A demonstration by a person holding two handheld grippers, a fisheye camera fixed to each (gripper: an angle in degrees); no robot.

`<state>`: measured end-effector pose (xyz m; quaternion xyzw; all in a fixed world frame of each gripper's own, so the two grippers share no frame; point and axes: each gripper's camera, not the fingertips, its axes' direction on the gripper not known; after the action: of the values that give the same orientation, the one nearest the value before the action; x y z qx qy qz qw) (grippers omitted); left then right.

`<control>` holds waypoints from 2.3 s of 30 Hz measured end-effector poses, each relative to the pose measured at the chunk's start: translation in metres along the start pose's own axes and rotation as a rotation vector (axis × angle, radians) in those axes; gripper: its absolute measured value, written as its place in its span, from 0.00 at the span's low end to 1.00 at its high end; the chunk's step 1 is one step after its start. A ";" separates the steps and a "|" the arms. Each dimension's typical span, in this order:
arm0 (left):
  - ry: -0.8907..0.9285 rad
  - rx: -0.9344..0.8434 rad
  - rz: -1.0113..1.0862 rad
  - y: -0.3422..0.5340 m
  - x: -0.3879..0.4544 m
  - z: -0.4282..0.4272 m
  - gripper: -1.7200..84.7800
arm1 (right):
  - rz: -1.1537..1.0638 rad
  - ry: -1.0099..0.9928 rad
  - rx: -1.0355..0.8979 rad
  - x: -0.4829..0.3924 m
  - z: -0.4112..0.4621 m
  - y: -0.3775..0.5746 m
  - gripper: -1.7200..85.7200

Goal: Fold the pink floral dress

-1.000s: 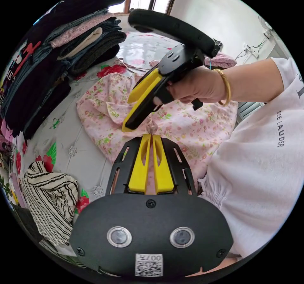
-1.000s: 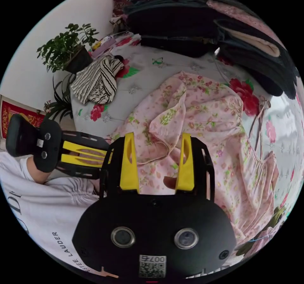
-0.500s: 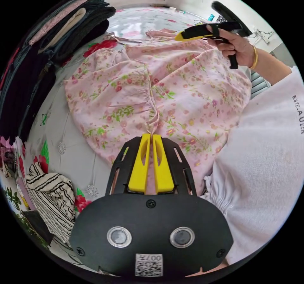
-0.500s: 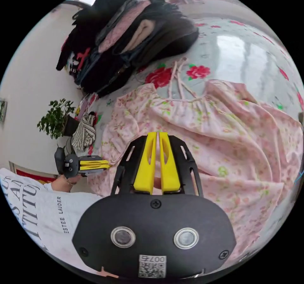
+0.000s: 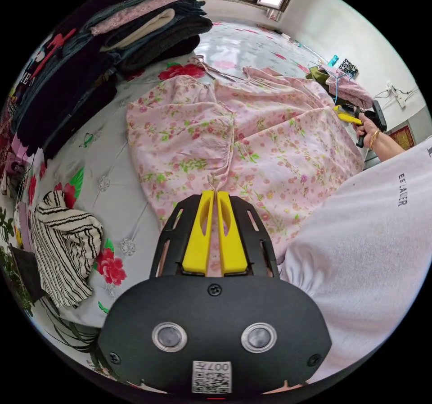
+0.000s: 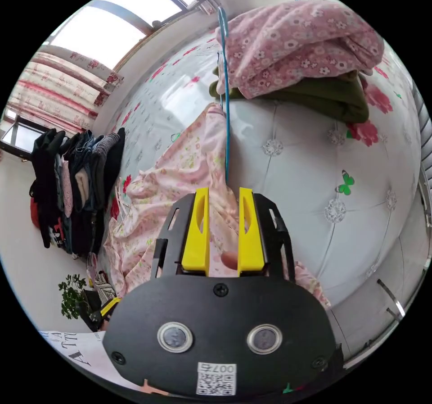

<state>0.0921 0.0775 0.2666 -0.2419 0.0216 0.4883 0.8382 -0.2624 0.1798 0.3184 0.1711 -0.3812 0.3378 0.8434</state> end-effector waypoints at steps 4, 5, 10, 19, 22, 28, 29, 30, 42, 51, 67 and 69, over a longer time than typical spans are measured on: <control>-0.031 0.041 -0.076 0.000 -0.007 -0.015 0.01 | 0.008 -0.017 0.062 -0.006 -0.006 0.011 0.03; -0.055 0.042 -0.087 0.000 -0.008 -0.018 0.01 | -0.011 -0.024 0.087 -0.009 -0.011 0.012 0.02; -0.135 0.043 -0.145 -0.004 -0.014 -0.024 0.01 | -0.519 0.113 0.151 -0.102 -0.035 0.039 0.02; 0.037 -0.068 0.065 -0.026 0.005 0.014 0.06 | -0.984 0.361 -0.007 -0.173 0.005 0.126 0.02; 0.060 -0.083 0.051 -0.021 -0.001 0.016 0.06 | -0.773 0.273 0.125 -0.156 -0.032 0.105 0.03; 0.137 -0.051 0.038 -0.012 -0.022 0.001 0.09 | -0.024 -0.271 0.126 -0.038 -0.064 0.037 0.06; 0.155 -0.029 0.048 -0.011 -0.024 -0.005 0.09 | 0.040 -0.295 0.120 -0.028 -0.061 0.036 0.06; 0.158 -0.020 0.052 -0.010 -0.024 -0.008 0.09 | 0.137 -0.326 0.102 -0.013 -0.055 0.034 0.07; 0.128 -0.011 0.004 -0.002 -0.038 -0.033 0.08 | 0.032 -0.277 0.152 -0.081 -0.037 0.042 0.02; 0.131 0.046 -0.024 0.000 -0.053 -0.055 0.07 | -1.403 0.173 0.086 -0.322 -0.026 0.241 0.02; 0.122 0.048 -0.047 0.011 -0.069 -0.083 0.07 | -1.040 0.567 -0.120 -0.249 0.023 0.258 0.04; 0.141 0.057 -0.086 0.013 -0.077 -0.088 0.06 | -0.959 0.715 -0.235 -0.220 0.037 0.243 0.03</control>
<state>0.0588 -0.0166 0.2051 -0.2522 0.0841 0.4328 0.8614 -0.5586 0.2363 0.1831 0.1052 0.0106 -0.0875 0.9905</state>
